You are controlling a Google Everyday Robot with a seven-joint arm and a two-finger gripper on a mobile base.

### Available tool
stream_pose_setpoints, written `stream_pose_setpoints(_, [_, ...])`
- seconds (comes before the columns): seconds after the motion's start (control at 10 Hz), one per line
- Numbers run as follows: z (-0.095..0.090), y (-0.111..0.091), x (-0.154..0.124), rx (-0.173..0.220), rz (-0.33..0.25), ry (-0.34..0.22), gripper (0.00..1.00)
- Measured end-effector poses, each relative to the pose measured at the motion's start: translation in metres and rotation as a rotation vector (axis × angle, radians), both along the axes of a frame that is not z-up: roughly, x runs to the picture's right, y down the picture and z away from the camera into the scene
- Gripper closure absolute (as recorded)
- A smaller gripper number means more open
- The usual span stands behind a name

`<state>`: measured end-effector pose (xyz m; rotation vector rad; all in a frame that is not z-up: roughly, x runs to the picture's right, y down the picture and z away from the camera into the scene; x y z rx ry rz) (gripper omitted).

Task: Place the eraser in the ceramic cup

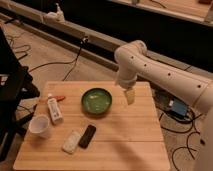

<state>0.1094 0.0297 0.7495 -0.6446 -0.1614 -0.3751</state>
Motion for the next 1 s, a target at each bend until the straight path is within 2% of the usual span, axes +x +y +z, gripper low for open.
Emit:
stream_pose_setpoints(0.1, [0.000,0.001,-0.001,-0.002,0.002,-0.003,0.20])
stream_pose_setpoints(0.4, [0.007,0.002,-0.032,0.014,-0.003,-0.122,0.20])
stream_pose_setpoints(0.6, [0.014,0.012,-0.055,0.023,-0.040,-0.198,0.20])
stream_pose_setpoints(0.8, [0.017,0.023,-0.070,0.031,-0.082,-0.245,0.20])
stream_pose_setpoints(1.0, [0.014,0.046,-0.099,0.016,-0.185,-0.335,0.20])
